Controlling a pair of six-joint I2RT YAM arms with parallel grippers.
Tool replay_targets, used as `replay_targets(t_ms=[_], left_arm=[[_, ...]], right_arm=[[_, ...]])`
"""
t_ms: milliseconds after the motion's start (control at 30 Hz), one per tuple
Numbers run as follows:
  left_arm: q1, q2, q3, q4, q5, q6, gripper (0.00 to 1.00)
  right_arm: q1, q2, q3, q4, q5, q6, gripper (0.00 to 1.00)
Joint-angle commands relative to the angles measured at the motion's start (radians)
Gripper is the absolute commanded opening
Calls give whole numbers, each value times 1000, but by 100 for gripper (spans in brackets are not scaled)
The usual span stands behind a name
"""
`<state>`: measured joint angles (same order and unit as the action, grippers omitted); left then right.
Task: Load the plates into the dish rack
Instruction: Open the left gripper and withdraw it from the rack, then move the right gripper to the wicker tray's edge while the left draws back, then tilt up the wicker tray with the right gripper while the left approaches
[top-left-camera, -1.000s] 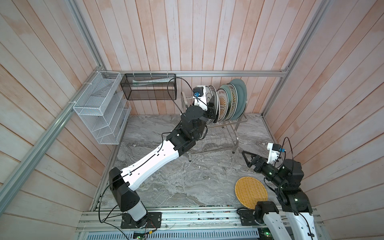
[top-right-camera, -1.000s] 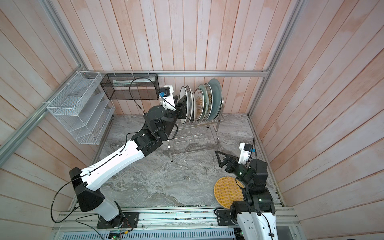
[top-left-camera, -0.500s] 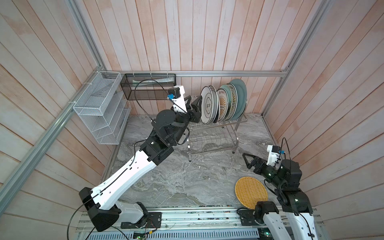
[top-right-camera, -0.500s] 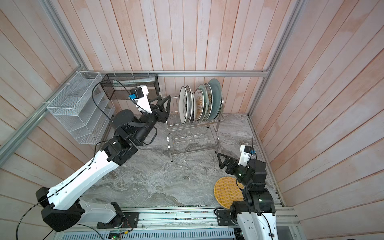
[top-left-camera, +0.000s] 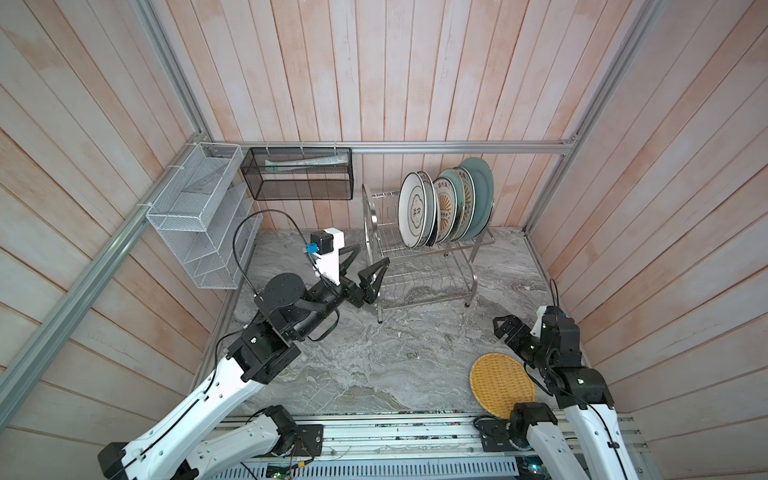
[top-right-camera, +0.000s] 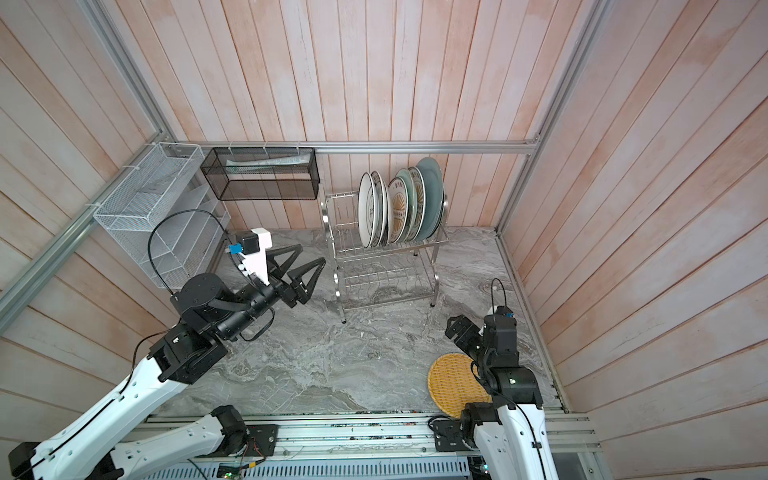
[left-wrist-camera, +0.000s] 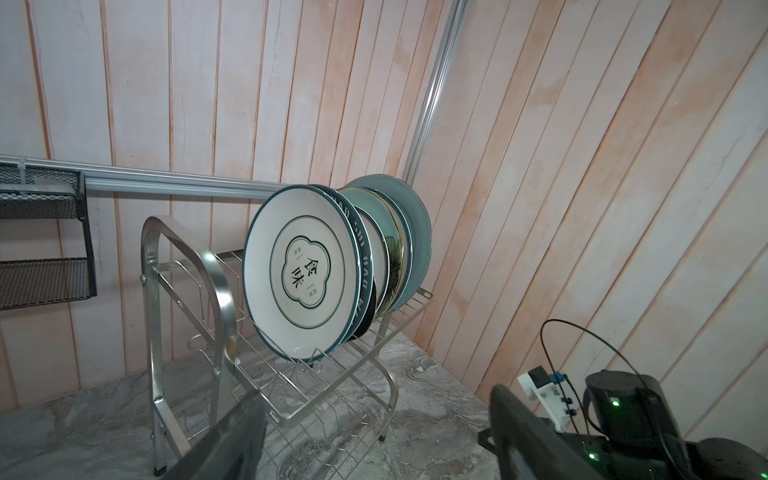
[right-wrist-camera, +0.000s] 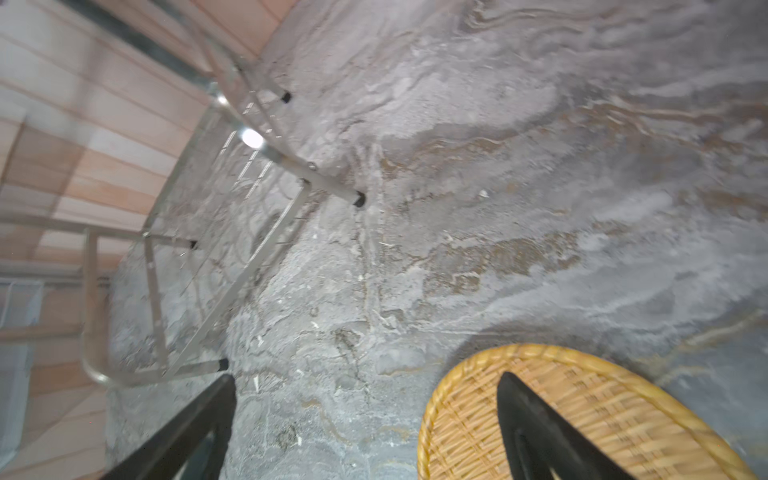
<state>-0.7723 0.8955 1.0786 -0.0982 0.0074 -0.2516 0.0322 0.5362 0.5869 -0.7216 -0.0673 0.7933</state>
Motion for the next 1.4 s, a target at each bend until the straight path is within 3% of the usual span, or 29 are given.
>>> replay_targets(t_ms=[0, 233, 367, 500, 633, 767, 967, 1233, 1367], left_arm=[[5, -53, -85, -60, 100, -9, 89], [6, -152, -301, -2, 150, -104, 94], [6, -153, -362, 30, 185, -138, 100], [7, -145, -391, 52, 204, -149, 100], [7, -146, -396, 56, 202, -156, 100], [10, -153, -402, 60, 186, -152, 100], [13, -145, -404, 61, 172, -158, 100], [13, -111, -393, 82, 149, -185, 100], [13, -93, -394, 86, 136, -199, 100]], right_arm=[[-2, 22, -45, -136, 161, 175, 98], [-89, 70, -97, -153, 269, 325, 98], [-277, 83, -168, -62, 189, 271, 98], [-472, 78, -240, 20, 35, 164, 98], [-502, 77, -259, 11, -22, 140, 98], [-501, 75, -321, 52, -172, 159, 98], [-425, 37, -353, 69, -270, 221, 98], [58, 99, -387, 288, -154, 540, 98], [143, 235, -330, 361, -80, 472, 98]])
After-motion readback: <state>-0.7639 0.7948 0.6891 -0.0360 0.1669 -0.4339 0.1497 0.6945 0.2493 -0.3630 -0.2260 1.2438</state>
